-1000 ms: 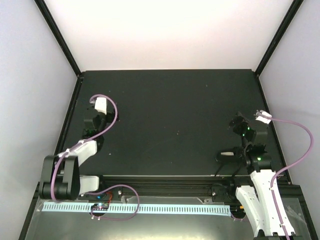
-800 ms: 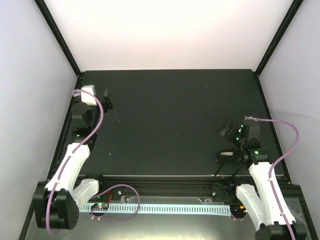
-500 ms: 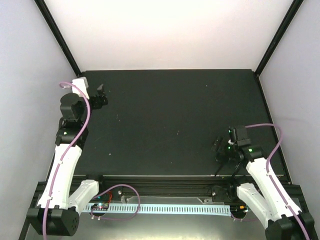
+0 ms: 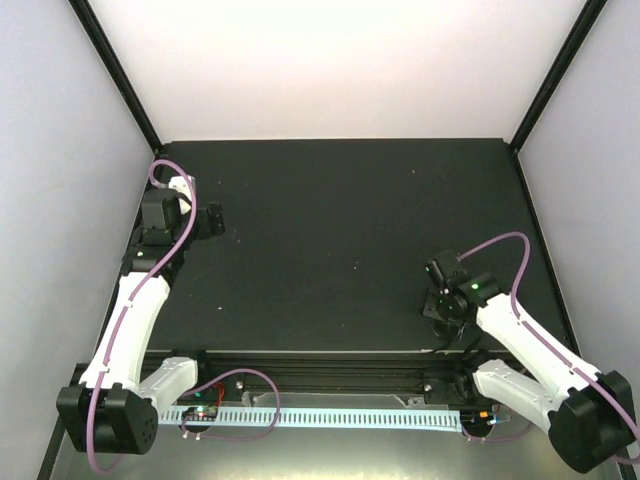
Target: Tie the shoes
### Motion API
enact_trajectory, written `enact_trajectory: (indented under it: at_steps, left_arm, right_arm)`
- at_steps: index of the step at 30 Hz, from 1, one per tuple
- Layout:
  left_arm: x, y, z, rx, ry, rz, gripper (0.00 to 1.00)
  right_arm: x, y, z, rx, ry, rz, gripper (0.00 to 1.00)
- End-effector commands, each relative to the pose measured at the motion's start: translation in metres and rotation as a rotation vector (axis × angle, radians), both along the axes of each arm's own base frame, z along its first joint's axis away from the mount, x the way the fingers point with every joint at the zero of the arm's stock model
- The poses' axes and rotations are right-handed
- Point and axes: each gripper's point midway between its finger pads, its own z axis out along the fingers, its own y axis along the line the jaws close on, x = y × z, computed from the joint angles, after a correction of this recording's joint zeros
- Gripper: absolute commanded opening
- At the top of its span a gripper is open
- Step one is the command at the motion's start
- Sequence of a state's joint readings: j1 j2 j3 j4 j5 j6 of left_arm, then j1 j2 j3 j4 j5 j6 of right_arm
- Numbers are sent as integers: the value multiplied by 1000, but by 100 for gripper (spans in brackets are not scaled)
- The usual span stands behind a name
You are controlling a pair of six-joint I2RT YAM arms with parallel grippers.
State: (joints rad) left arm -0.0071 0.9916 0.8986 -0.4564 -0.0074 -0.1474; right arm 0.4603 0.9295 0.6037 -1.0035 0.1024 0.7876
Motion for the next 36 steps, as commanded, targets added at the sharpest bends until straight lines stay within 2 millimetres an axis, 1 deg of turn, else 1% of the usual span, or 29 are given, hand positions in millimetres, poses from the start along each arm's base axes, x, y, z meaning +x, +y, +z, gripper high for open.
enact_trajectory:
  at_steps: [1, 3, 6, 9, 10, 11, 14, 15, 16, 17, 19, 21, 22, 25, 27, 29, 30, 32, 33, 34, 36]
  left_arm:
    - [-6, 5, 14, 39, -27, 13, 99]
    - [-7, 6, 13, 43, -25, 17, 99]
    - [-8, 9, 12, 56, -20, 31, 99]
    - [-9, 14, 13, 67, -23, 54, 99]
    - [-9, 14, 12, 68, -22, 57, 99]
    - [-9, 14, 11, 67, -20, 58, 99]
    - [-9, 15, 11, 70, -21, 57, 99]
    - [-9, 16, 11, 76, -20, 62, 99]
    - [-10, 18, 9, 83, -15, 71, 99]
    - [-10, 20, 9, 91, -13, 83, 99]
    - [-10, 24, 9, 102, -9, 100, 99]
    - [-11, 24, 9, 101, -10, 101, 99]
    - [-11, 23, 9, 100, -10, 99, 99]
    - [-10, 23, 9, 97, -11, 95, 99]
    - [-10, 23, 8, 97, -10, 95, 99]
    - [-10, 23, 7, 97, -9, 95, 99]
    - [-10, 23, 7, 98, -8, 95, 99]
    - [-10, 23, 6, 99, -6, 94, 99]
    - [-10, 23, 6, 100, -6, 95, 99]
    - [-10, 23, 6, 101, -5, 95, 99]
    - [-10, 23, 5, 99, -4, 94, 99]
  right_arm:
    - [3, 0, 1, -74, 8, 13, 64]
    - [0, 1, -2, -106, 15, 25, 60]
    - [-3, 2, -9, -115, 30, 28, 50]
    - [-1, 7, -9, -101, 14, 28, 41]
    - [-1, 10, -9, -88, 13, 31, 37]
    - [-1, 13, -11, -74, 12, 34, 29]
    - [-1, 24, -16, -16, 14, 60, 3]
    - [1, 30, -13, 9, 4, 73, 2]
    - [5, 34, -7, 28, -16, 84, 2]
    - [11, 40, 4, 50, -49, 96, 2]
    - [31, 55, 43, 111, -154, 140, 2]
    - [48, 75, 87, 182, -260, 215, 2]
    - [58, 88, 112, 232, -322, 255, 2]
    - [79, 120, 179, 346, -455, 363, 2]
    - [93, 140, 214, 376, -511, 438, 2]
    - [107, 155, 244, 380, -564, 513, 2]
    - [114, 160, 255, 372, -585, 536, 2]
    - [124, 172, 266, 361, -612, 594, 2]
    - [126, 178, 265, 363, -616, 627, 2]
    - [126, 185, 260, 366, -609, 667, 2]
    - [124, 199, 235, 358, -571, 741, 2]
